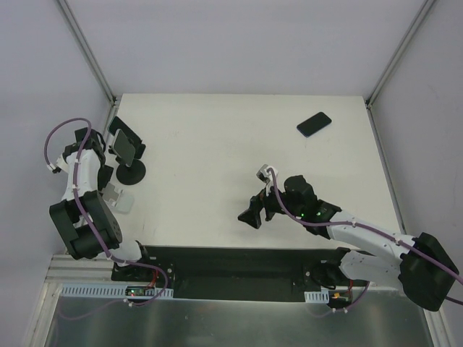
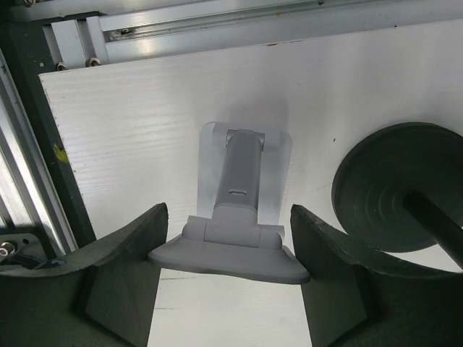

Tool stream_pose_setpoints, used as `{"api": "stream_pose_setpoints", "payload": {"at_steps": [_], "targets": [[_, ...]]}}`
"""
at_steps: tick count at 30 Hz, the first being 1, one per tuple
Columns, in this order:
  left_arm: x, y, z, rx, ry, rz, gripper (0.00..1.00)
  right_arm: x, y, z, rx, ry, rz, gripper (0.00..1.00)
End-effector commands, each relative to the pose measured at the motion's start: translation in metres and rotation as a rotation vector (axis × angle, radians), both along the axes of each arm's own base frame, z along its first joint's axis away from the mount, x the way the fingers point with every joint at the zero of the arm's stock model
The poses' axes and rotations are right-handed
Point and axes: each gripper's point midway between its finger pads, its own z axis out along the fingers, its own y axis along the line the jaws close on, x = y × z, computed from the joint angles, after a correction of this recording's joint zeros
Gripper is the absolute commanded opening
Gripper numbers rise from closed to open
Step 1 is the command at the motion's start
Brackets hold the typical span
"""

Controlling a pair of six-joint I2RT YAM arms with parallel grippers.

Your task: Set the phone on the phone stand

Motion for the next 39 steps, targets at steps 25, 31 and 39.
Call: {"api": "stream_pose_setpoints", "payload": {"at_steps": [25, 31, 39], "targets": [[-0.016, -0.01, 0.014, -0.015, -0.108, 0.078, 0.99, 0.021, 0.012, 0.044, 0.031, 0.039, -0.088, 0.96], [-0.002, -0.041, 0.057, -0.001, -0.434, -0.183, 0.99, 0.05, 0.016, 0.025, -0.053, 0.203, -0.299, 0.96], [-0.009, -0.066, 0.065, 0.039, -0.55, -0.4, 0.99, 0.118, 0.011, 0.005, -0.133, 0.448, -0.651, 0.96]]}}
